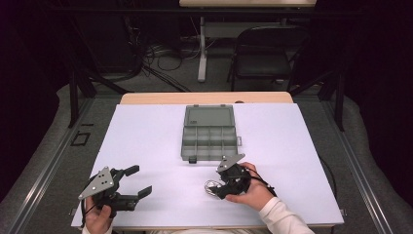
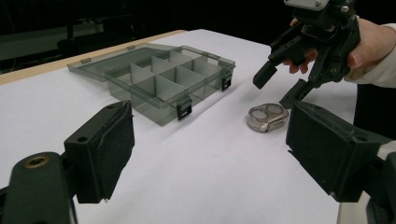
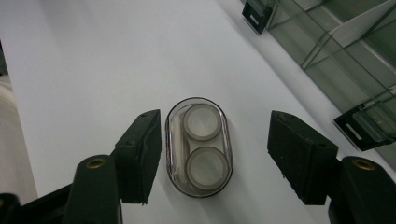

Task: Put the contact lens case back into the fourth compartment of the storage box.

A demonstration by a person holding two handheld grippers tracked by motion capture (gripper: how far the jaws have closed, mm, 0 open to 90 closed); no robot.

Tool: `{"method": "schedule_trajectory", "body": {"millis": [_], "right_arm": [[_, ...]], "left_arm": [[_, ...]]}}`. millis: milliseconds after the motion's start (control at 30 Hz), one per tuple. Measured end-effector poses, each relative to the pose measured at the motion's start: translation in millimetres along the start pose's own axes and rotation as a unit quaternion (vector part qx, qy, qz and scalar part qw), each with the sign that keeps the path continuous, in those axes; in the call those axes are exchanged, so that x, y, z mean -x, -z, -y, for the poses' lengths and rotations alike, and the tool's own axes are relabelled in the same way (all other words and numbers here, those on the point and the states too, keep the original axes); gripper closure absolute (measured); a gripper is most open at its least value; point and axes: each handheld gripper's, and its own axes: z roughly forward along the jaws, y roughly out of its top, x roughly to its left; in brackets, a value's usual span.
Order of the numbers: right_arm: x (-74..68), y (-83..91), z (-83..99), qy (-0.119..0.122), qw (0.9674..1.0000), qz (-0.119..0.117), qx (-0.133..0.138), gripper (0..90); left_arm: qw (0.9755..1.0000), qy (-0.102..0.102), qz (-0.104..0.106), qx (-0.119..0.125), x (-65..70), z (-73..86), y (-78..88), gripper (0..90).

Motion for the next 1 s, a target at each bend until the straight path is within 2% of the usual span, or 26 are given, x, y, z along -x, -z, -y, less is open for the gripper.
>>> {"method": "schedule_trajectory", "body": {"millis": [400,567,1000], "right_arm": [[-3.0,-12.8,-0.5,0.007,0.9990,-0.003,-0.043,36.9],[-3.7,-16.2,-1.2,0.017,0.9986,-0.003,-0.051,37.6],[-6.8,-21.3,-3.9,0.024,0.9972,-0.008,-0.070,40.7]], "left_arm": [[1.0000,0.000,0.000,-0.003,0.0,0.0,-0.4,16.1],[1.0000,0.000,-0.001,-0.003,0.1,0.0,-0.4,16.1],[1.0000,0.000,-0.001,-0.004,0.0,0.1,-0.6,16.1]]}}
